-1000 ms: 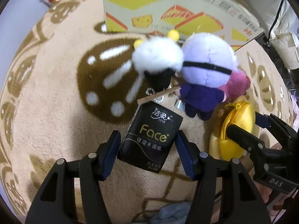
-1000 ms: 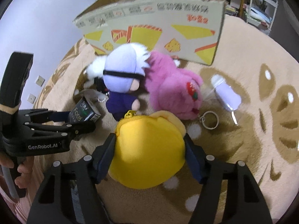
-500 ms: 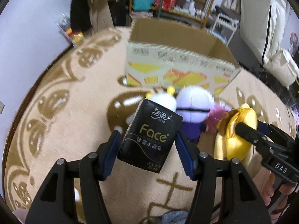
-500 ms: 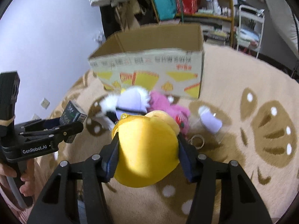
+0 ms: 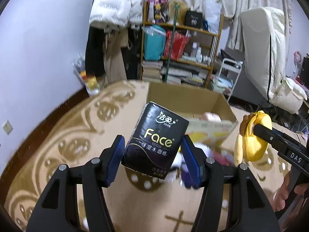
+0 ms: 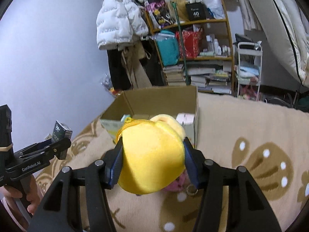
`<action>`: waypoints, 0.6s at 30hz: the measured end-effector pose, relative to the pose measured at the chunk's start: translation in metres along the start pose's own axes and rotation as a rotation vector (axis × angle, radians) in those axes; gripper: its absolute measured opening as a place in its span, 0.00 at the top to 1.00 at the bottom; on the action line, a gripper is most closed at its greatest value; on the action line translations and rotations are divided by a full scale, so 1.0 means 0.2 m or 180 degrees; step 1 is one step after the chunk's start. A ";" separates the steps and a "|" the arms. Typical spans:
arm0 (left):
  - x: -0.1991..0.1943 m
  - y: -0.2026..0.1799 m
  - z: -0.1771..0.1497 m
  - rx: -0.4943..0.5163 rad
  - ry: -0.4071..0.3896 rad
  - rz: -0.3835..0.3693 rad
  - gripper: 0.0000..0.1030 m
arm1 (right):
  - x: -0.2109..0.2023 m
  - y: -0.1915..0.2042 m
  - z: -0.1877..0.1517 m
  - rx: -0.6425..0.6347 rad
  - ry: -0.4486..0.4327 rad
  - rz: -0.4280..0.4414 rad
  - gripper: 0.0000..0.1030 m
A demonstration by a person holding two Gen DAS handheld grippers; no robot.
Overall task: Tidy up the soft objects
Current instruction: 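Lift both items over the box and release them inside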
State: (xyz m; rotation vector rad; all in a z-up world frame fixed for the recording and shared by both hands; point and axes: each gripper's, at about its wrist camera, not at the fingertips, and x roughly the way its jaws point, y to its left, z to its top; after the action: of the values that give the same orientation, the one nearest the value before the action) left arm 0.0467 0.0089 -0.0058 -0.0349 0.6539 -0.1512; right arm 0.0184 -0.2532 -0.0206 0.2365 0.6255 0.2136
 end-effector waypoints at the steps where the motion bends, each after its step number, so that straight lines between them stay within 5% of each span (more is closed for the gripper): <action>1: 0.00 0.00 0.03 0.0001 -0.0056 -0.0010 0.43 | 0.00 0.00 0.02 -0.0017 -0.0024 -0.0005 0.42; 18: 0.17 -0.10 0.39 0.0151 -0.0509 -0.0085 0.43 | 0.16 -0.05 0.35 -0.0198 -0.0360 -0.0132 0.41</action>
State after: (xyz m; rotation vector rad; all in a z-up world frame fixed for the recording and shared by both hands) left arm 0.1186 -0.0177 0.0370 -0.0098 0.4902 -0.1878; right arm 0.0870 -0.2659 0.0144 0.1741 0.5104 0.1783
